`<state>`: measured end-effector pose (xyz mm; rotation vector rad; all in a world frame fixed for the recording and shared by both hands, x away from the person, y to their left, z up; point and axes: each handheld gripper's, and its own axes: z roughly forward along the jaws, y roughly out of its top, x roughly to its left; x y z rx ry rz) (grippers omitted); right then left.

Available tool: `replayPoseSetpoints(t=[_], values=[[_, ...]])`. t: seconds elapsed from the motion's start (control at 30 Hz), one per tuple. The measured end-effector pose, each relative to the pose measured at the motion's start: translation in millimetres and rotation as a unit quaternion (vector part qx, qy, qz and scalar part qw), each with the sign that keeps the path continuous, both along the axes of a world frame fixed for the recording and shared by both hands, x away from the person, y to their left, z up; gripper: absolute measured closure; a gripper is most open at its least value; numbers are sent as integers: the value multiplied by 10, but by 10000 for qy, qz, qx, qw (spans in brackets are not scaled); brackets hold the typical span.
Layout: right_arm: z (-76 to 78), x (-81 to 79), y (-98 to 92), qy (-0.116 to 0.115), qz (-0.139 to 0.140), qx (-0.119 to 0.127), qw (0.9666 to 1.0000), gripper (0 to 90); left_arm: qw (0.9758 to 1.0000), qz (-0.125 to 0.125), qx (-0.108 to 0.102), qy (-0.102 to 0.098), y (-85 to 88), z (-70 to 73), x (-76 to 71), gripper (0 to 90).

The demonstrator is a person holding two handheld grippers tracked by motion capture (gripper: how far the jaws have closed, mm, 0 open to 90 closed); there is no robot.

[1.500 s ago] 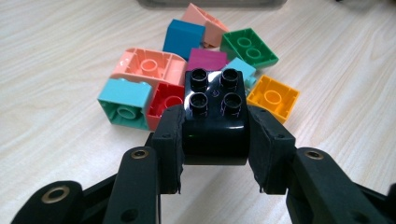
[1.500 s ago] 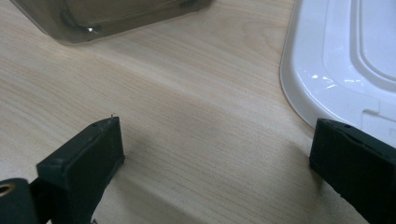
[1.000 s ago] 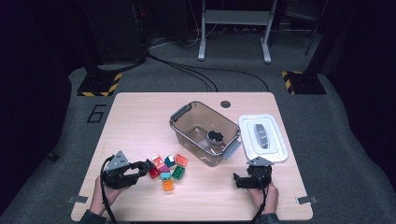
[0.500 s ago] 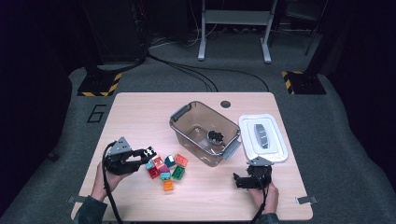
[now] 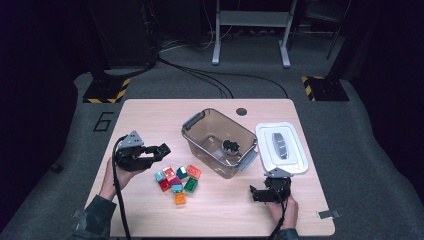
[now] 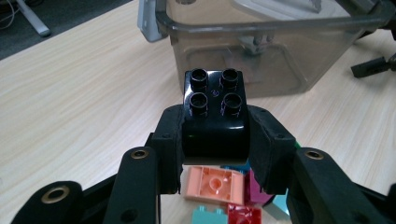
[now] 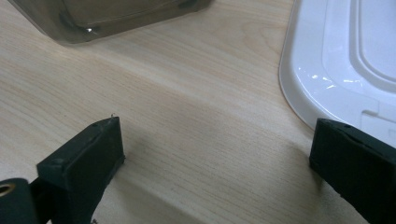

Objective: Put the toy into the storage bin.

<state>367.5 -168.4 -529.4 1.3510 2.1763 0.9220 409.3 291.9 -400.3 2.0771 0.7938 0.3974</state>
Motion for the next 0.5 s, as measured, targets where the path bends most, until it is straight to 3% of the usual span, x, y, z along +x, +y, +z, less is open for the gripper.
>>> replayPoseSetpoints(t=[0.5], values=[[0,0,0,0,-2,0,10000,20,9998,-107,170,-26,-220,250,302,589]])
